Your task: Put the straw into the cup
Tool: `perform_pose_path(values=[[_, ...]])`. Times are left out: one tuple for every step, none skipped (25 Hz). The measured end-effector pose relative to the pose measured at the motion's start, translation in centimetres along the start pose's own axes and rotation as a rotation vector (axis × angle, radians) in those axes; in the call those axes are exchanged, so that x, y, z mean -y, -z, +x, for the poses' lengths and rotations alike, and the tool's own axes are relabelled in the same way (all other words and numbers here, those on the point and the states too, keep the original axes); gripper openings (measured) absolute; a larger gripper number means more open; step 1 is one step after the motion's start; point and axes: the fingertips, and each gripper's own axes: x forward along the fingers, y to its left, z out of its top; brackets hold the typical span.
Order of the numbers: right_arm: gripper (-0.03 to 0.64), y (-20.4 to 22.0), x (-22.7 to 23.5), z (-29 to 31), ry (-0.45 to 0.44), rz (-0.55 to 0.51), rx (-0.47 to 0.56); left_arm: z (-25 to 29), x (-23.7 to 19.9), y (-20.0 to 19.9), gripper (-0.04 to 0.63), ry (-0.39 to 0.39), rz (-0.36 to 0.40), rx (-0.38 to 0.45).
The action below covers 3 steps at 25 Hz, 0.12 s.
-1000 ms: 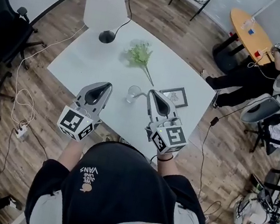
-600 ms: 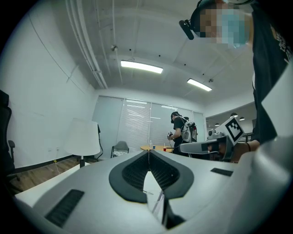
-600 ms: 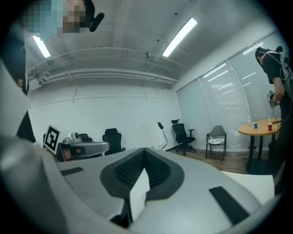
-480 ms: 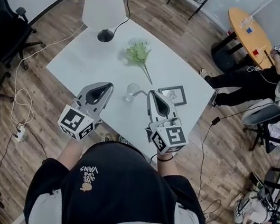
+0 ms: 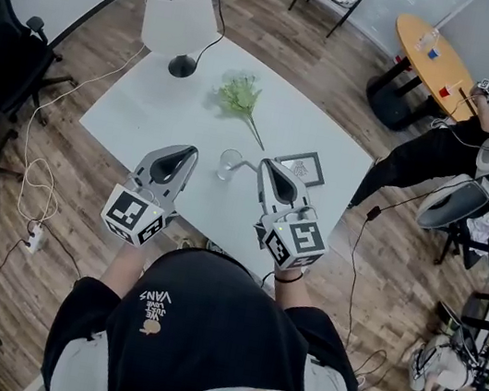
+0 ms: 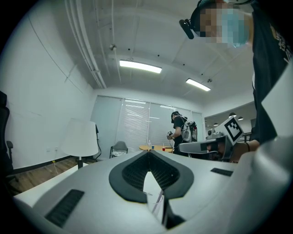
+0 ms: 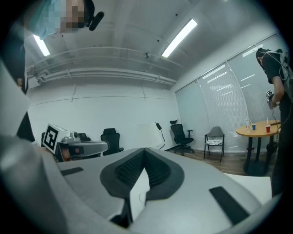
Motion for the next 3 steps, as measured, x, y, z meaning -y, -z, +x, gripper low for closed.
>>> perform_pose_path(values=[[0.015, 0.0, 0.1, 0.0, 0.001, -0.001, 0.0, 0.09, -0.01, -0.03, 0.017, -0.001, 0.001, 0.001], [0.017, -0.01, 0.2, 0.01, 0.002, -0.001, 0.0, 0.18, -0.03, -0.07, 0.017, -0.001, 0.002, 0.002], [0.017, -0.02, 0.31, 0.02, 0.003, -0.002, 0.001, 0.26, -0.06, -0.12, 0.017, -0.002, 0.003, 0.003]])
